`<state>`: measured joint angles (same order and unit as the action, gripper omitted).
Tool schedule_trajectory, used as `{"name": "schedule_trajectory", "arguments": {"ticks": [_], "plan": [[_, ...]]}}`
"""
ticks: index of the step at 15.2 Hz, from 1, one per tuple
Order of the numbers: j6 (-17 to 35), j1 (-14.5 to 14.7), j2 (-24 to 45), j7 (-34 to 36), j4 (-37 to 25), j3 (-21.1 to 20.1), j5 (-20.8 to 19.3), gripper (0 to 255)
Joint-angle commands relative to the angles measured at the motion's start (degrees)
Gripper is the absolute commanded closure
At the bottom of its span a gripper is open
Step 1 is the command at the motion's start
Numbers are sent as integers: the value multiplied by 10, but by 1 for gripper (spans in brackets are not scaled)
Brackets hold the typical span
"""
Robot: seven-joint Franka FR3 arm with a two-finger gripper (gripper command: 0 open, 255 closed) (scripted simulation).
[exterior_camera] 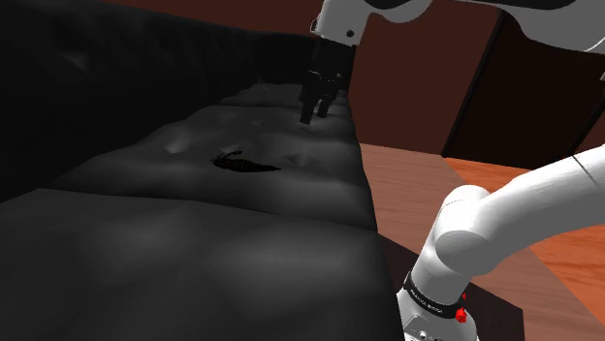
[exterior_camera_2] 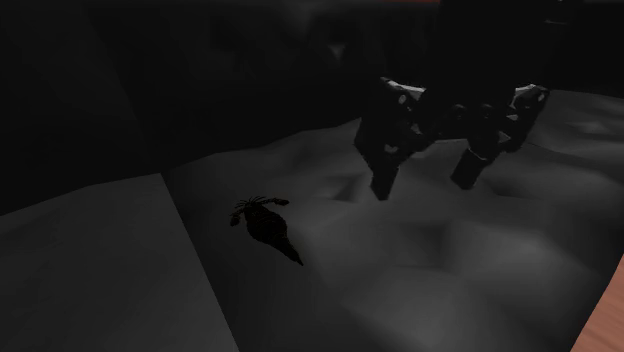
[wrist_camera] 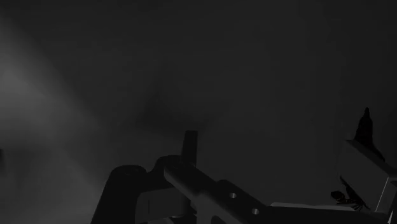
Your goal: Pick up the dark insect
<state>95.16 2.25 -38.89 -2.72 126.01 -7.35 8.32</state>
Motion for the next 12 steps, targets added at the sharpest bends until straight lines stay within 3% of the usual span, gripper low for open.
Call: {"name": "schedule_trajectory", "arguments": {"ticks": [1,12], "plan": [[-4,5,40,16,-28,-20,5,0],[-25,38,248,129,-178,-136,7,0]]}}
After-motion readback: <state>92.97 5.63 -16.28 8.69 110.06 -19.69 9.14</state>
